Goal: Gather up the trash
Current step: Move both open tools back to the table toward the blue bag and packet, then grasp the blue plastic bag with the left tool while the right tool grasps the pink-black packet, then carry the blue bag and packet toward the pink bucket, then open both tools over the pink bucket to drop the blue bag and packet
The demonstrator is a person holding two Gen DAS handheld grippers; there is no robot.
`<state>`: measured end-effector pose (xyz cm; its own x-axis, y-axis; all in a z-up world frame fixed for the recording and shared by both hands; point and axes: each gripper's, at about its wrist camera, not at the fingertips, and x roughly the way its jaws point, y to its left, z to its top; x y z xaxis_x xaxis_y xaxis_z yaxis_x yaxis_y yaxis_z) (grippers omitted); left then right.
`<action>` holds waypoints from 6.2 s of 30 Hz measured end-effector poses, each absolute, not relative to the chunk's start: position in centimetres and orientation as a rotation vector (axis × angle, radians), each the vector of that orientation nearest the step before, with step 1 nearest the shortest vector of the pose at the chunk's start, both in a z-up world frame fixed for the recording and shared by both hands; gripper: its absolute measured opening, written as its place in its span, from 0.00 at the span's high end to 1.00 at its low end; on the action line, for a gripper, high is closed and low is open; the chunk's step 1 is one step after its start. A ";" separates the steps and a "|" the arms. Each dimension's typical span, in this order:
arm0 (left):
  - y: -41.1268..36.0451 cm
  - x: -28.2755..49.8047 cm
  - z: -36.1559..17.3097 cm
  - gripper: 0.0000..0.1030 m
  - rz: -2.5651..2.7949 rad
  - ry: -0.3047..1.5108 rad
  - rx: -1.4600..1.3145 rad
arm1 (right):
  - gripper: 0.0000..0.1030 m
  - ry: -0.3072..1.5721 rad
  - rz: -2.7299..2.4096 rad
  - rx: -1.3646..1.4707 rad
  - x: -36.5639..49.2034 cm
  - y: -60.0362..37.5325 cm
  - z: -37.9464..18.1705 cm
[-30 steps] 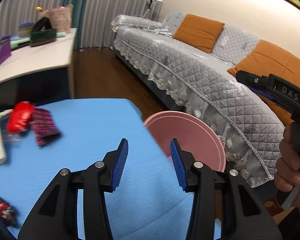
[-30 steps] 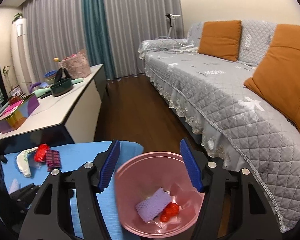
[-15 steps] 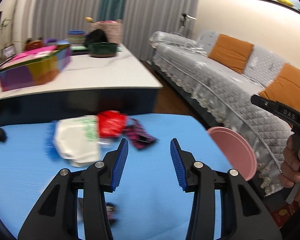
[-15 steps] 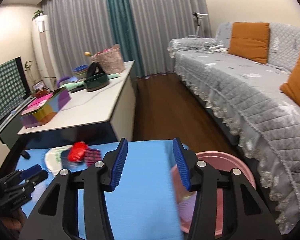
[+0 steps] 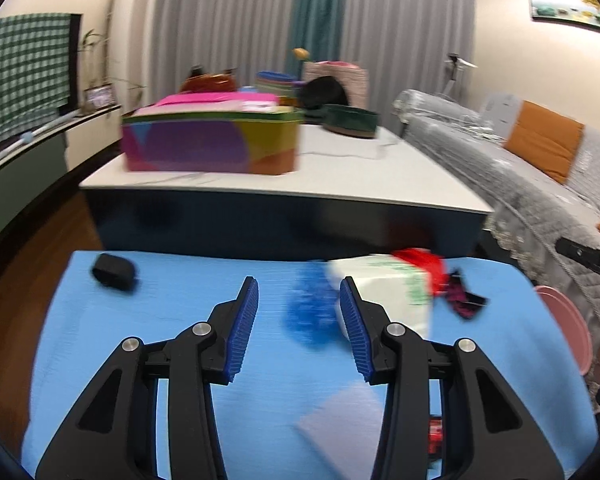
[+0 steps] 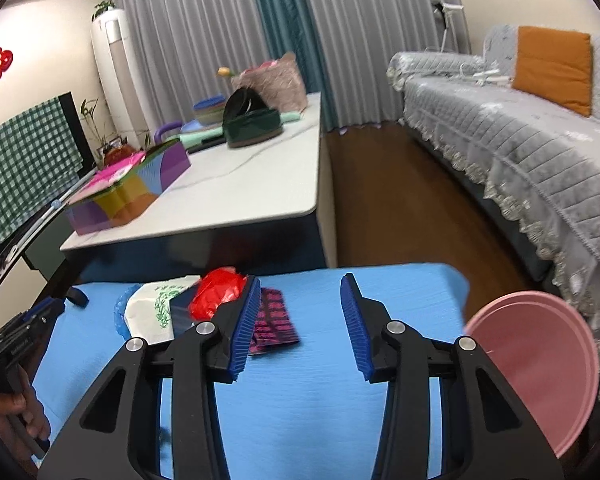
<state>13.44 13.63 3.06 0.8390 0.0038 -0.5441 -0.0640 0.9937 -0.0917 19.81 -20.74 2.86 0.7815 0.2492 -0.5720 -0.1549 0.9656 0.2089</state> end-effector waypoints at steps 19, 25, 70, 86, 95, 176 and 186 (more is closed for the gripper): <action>13.6 19.2 -2.1 0.59 -0.110 0.668 -0.160 | 0.48 0.853 0.287 0.059 24.8 -15.0 -4.7; 12.6 20.1 -3.3 0.70 -0.127 0.720 -0.153 | 0.61 0.873 0.286 0.010 24.9 -14.4 -5.3; 5.4 9.3 2.2 0.99 -0.086 0.566 -0.160 | 0.99 0.610 0.253 0.001 11.9 -20.5 5.5; -0.3 9.0 3.2 0.99 -0.170 0.547 -0.143 | 0.99 0.575 0.161 0.033 10.2 -26.4 6.7; -3.9 9.7 3.2 0.99 -0.232 0.549 -0.138 | 0.99 0.577 0.100 0.039 9.6 -29.7 6.6; -21.9 15.8 1.1 0.50 -0.477 0.675 -0.074 | 0.30 0.611 -0.180 0.206 13.5 -44.0 5.5; -11.1 13.7 4.1 0.50 -0.341 0.602 -0.087 | 0.34 0.497 -0.047 0.153 13.1 -36.5 6.9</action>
<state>13.67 -11.11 4.08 0.7702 -0.3392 -0.5402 0.2890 0.9405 -0.1785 13.08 -36.48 6.89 0.8782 -0.0079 -0.4782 0.0822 0.9875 0.1346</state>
